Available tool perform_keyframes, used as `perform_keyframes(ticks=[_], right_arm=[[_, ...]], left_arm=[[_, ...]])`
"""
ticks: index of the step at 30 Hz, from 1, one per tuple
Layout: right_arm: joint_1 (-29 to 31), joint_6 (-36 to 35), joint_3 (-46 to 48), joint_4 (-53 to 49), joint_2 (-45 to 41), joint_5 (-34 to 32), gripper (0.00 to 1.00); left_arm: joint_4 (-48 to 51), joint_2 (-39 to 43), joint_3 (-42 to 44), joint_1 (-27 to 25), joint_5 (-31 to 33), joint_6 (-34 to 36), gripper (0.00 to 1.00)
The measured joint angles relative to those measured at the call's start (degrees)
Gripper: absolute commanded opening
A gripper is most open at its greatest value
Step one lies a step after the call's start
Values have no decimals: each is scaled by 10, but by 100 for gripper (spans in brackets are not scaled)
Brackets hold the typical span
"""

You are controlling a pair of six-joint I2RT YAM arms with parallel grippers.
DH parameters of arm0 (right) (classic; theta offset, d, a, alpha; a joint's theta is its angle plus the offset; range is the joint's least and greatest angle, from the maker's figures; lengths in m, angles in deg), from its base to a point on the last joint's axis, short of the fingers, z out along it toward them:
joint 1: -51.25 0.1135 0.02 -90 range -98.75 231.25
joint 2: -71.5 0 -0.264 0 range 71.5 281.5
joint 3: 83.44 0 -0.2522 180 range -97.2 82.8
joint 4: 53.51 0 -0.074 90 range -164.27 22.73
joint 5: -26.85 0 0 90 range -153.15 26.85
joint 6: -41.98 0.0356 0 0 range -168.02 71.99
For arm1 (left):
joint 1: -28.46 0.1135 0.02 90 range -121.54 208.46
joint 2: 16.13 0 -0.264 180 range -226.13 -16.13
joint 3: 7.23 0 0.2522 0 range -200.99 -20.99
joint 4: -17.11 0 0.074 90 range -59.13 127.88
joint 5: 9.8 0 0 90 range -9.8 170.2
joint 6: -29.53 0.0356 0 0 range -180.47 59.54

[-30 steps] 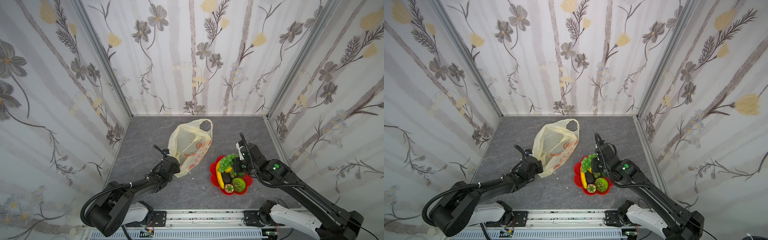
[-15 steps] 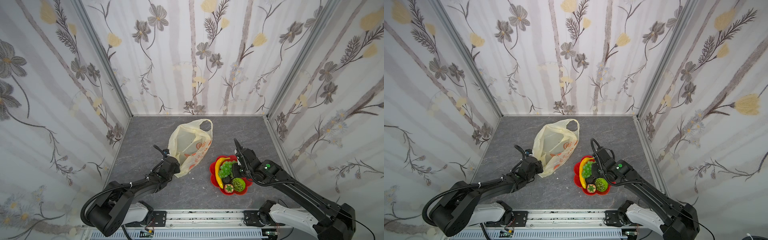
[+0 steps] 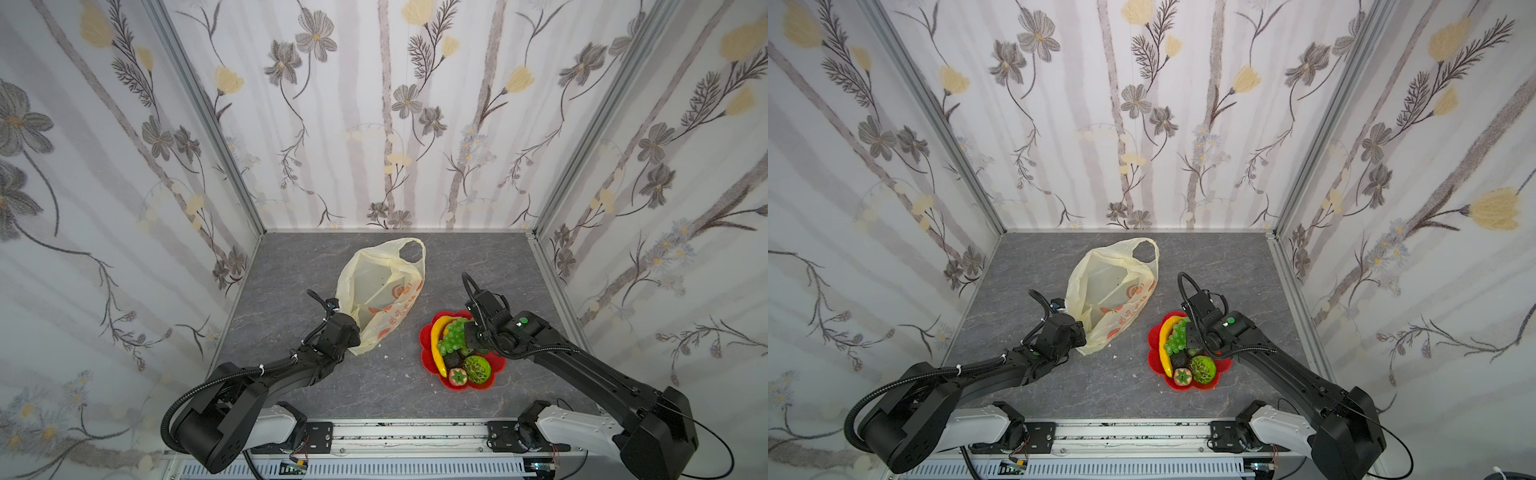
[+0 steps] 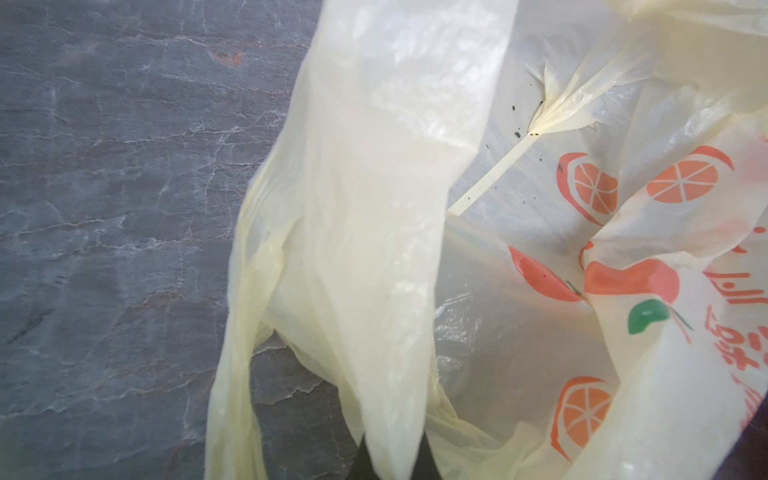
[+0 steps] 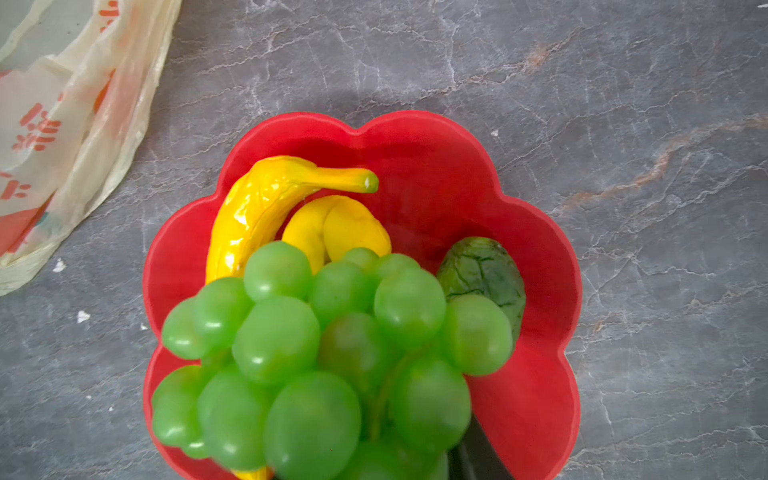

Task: Take the fake fruits out of the plastic bag
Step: 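Lower the green grapes onto the red plate with the right gripper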

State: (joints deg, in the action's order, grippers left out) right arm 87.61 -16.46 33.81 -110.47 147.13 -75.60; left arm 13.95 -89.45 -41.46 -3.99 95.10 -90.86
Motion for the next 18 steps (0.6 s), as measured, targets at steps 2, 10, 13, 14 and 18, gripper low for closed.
perform_keyframes(ticks=[2, 10, 13, 14, 18], right_arm=[[-4, -6, -3, 2, 11, -7, 35], [-18, -34, -9, 15, 48, -28, 39], [-22, -42, -11, 23, 61, -38, 42], [-23, -42, -12, 24, 64, -41, 43], [-26, -51, -13, 30, 80, -51, 48]], left_arm=[[0, 0, 0, 0, 0, 0, 0], [0, 0, 0, 0, 0, 0, 0], [0, 0, 0, 0, 0, 0, 0], [0, 0, 0, 0, 0, 0, 0], [0, -2, 0, 0, 0, 0, 0]])
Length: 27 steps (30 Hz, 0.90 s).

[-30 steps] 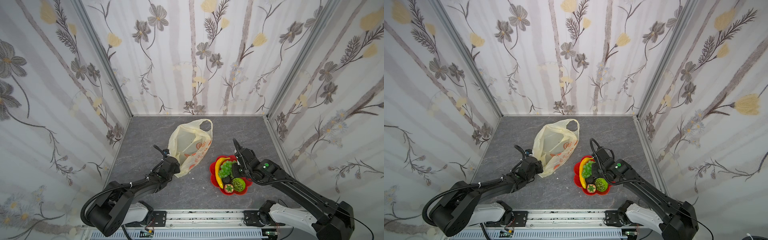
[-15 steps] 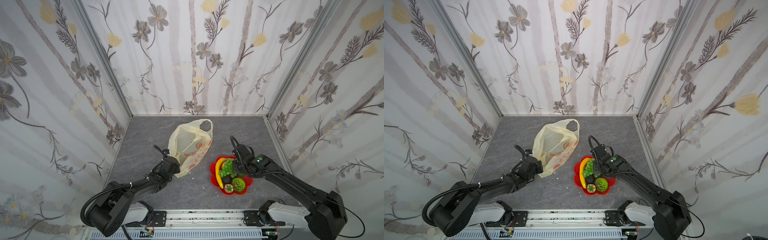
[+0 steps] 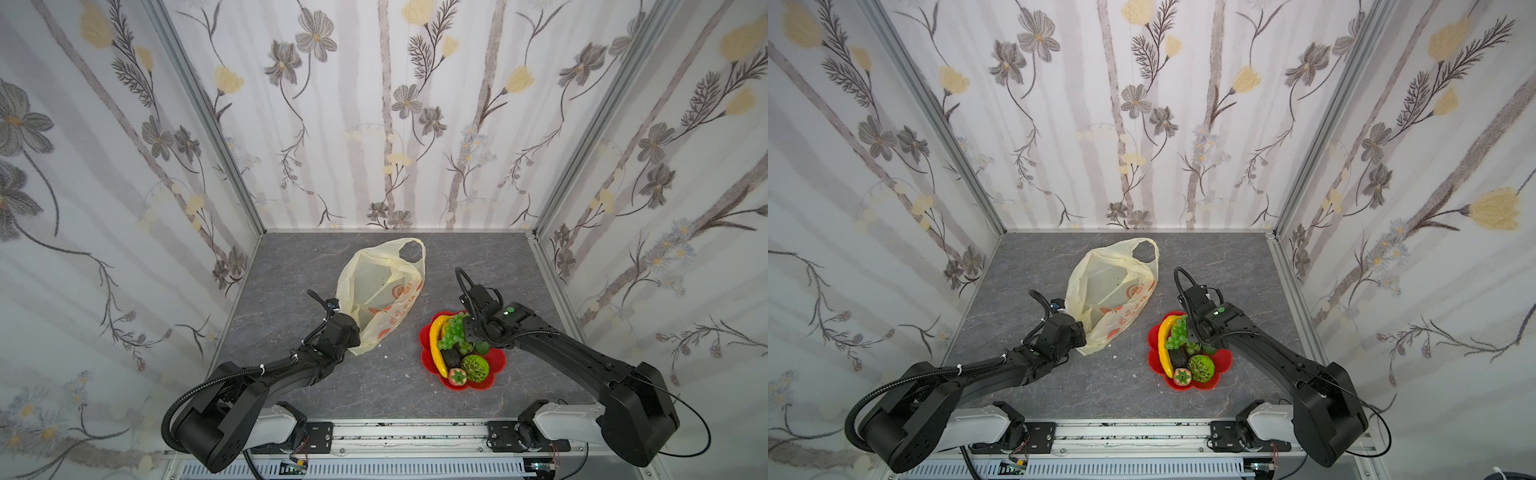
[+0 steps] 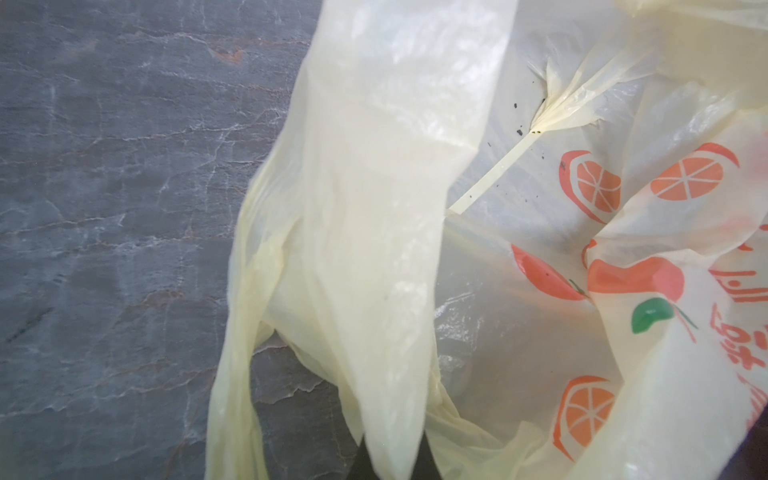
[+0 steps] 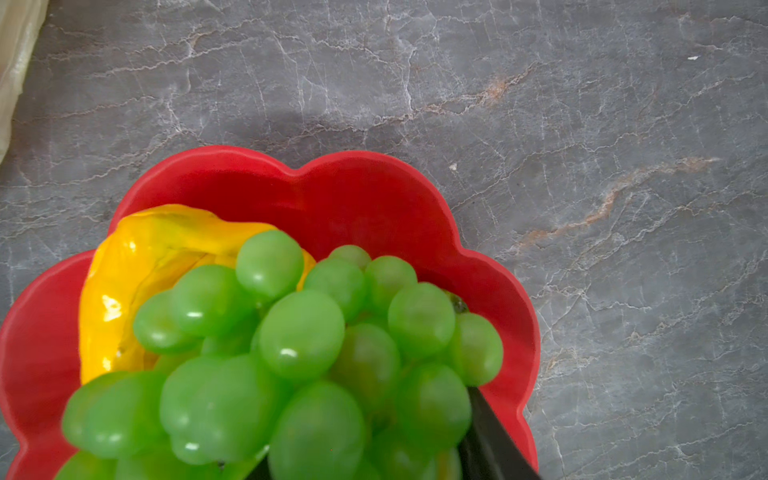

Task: Take the fake fruits out of the plastic bag
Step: 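Lower the green grapes onto the red plate with the right gripper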

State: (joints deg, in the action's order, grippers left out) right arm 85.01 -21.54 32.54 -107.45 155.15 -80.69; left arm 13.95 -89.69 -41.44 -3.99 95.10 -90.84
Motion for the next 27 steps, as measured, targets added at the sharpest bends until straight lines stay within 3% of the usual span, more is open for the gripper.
perform_keyframes(ticks=[18, 27], right_arm=[[-5, -6, -3, 13, 2, -19, 70], [-12, -6, -2, 11, -26, -8, 74]], left_arm=[[0, -7, 0, 0, 0, 2, 0], [0, -9, 0, 0, 0, 2, 0]])
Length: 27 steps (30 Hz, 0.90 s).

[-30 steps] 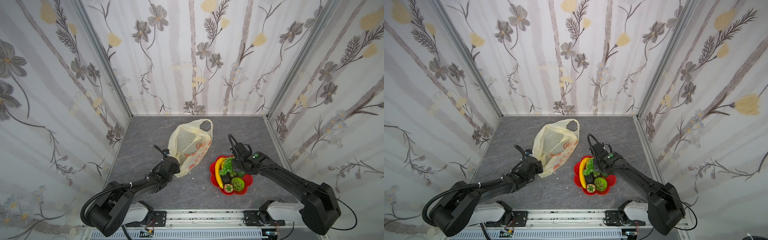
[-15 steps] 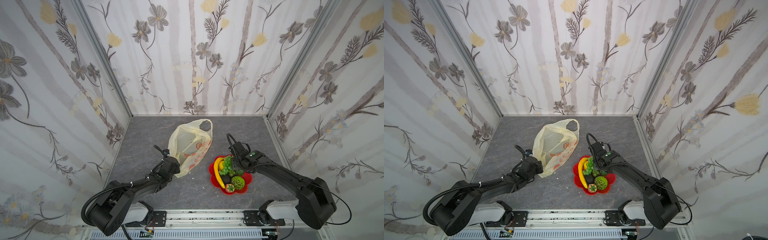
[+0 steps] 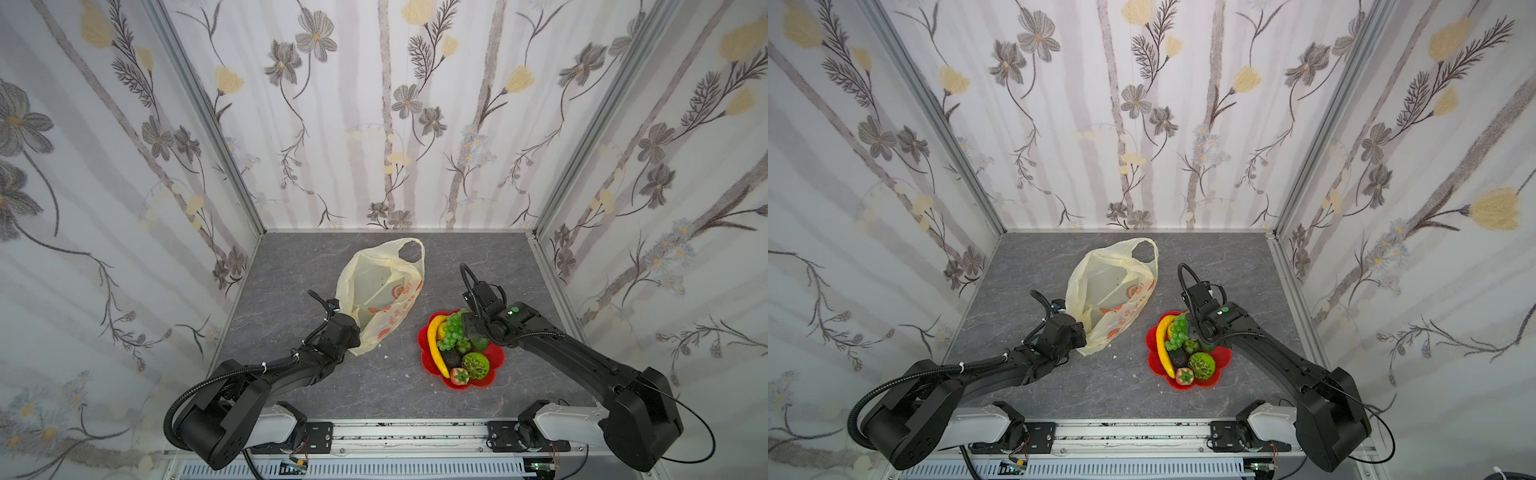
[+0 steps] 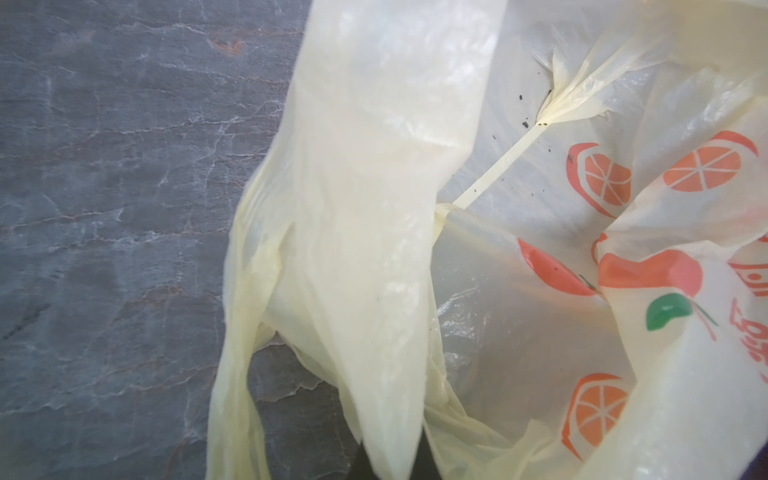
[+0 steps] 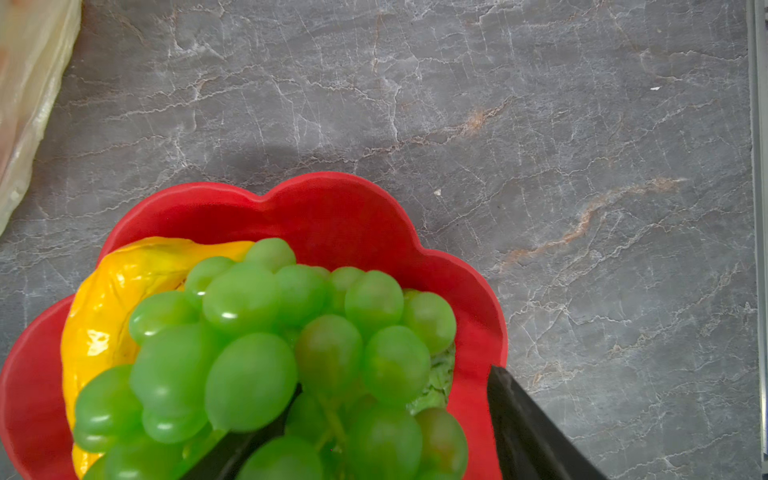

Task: Take the fake fruits out of the plastic bag
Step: 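Lower the green grapes onto the red plate with the right gripper, then open the right gripper to release the grapes and adjust above the plate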

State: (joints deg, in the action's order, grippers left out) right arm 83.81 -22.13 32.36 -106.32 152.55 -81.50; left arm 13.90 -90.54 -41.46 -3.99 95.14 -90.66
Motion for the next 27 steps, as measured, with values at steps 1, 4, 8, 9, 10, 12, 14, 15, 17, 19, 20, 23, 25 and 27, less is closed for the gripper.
perform_keyframes(ticks=[1, 4, 8, 9, 10, 12, 14, 15, 17, 19, 20, 23, 25, 27], right_arm=[[-1, 0, 1, 0, -3, 0, 75], [-8, 0, 5, -1, -12, 6, 77], [-19, 0, 16, 5, -22, 30, 78], [-23, 0, 19, 7, -23, 38, 79], [-27, 0, 23, 9, -24, 47, 79], [-37, 0, 28, 14, -27, 64, 80], [-49, 0, 37, 22, -33, 90, 81], [-58, 0, 43, 31, -36, 107, 82], [-72, 5, 52, 41, -40, 129, 84], [-87, 7, 61, 51, -47, 154, 85], [-93, 8, 65, 54, -50, 163, 86], [-115, 11, 86, 75, -65, 201, 87], [-132, 15, 100, 84, -73, 228, 88], [-144, 17, 110, 92, -80, 251, 89]], left_arm=[[0, 0, 0, 0, 0, 0, 0], [0, 0, 0, 0, 0, 0, 0], [0, 0, 0, 0, 0, 0, 0], [0, 0, 0, 0, 0, 0, 0], [0, 0, 0, 0, 0, 0, 0], [0, 1, 0, 0, 0, 0, 0], [0, 1, 0, 0, 0, 0, 0], [0, 1, 0, 0, 0, 0, 0], [0, 1, 0, 0, 0, 0, 0], [0, 1, 0, 0, 0, 0, 0], [0, 1, 0, 0, 0, 0, 0], [0, 1, 0, 0, 0, 0, 0], [0, 1, 0, 0, 0, 1, 0], [0, 1, 0, 0, 0, 1, 0]])
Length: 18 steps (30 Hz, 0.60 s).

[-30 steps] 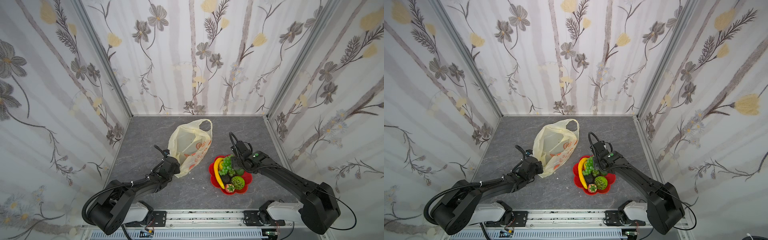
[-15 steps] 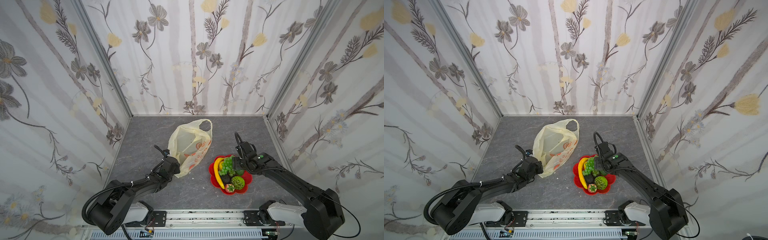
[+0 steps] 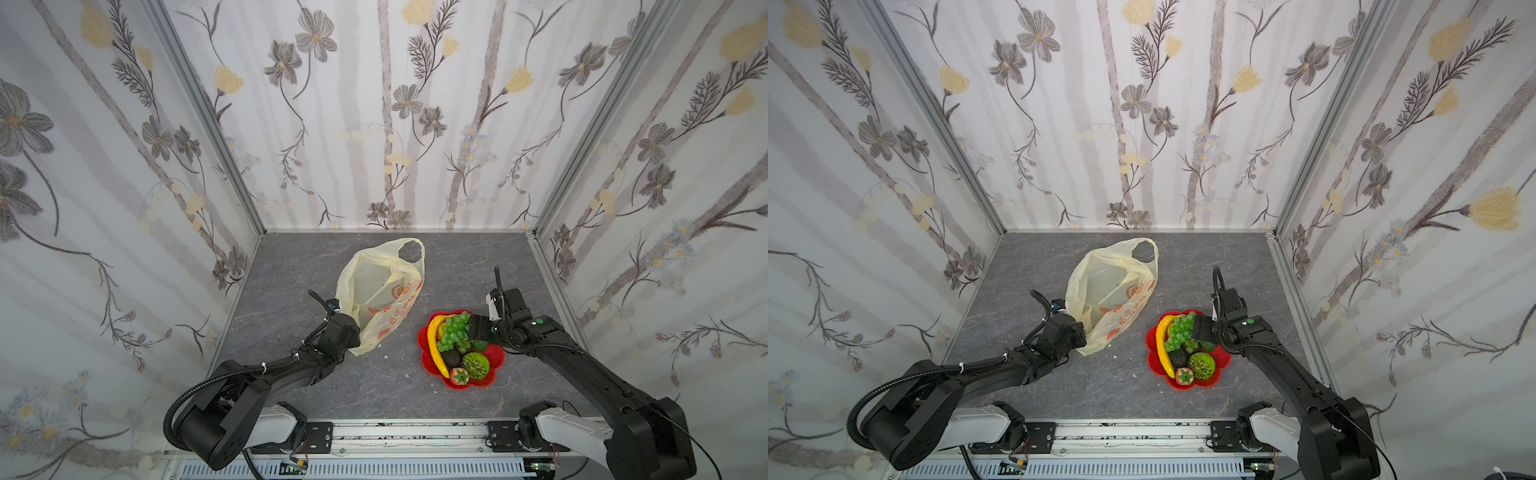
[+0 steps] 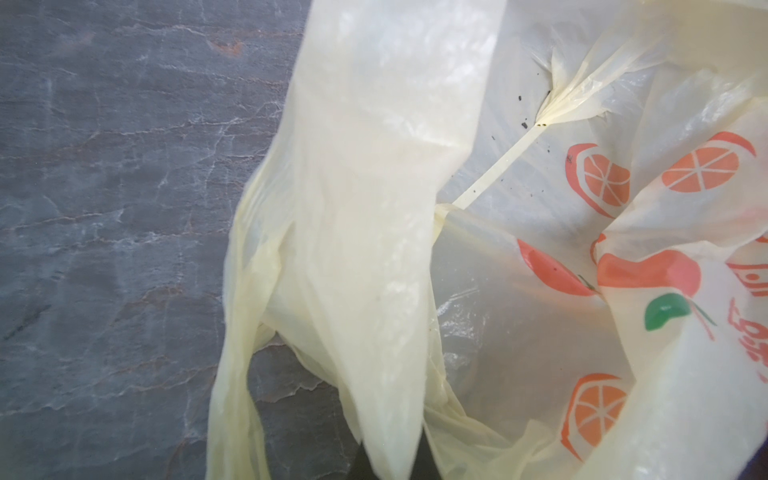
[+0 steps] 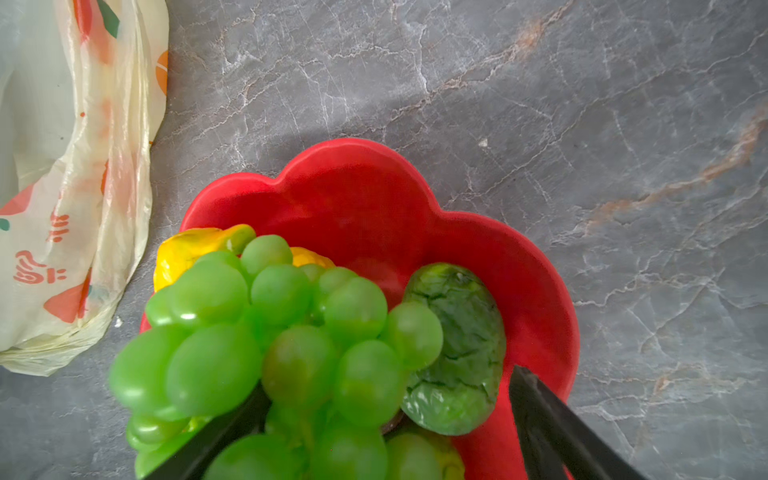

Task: Take the fake fruits out of the plastic bag
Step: 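Open the right gripper to release the grapes and adjust above the plate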

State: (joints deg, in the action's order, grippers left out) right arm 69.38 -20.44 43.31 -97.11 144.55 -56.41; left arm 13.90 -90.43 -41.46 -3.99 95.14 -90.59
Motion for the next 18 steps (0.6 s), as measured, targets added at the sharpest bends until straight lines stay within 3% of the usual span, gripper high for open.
perform_keyframes(ticks=[7, 18], right_arm=[[-30, 9, 30, 36, -12, 78, 98], [-69, 31, 68, 97, -16, 176, 99]], left_arm=[[0, 0, 0, 0, 0, 2, 0], [0, 0, 0, 0, 0, 2, 0]])
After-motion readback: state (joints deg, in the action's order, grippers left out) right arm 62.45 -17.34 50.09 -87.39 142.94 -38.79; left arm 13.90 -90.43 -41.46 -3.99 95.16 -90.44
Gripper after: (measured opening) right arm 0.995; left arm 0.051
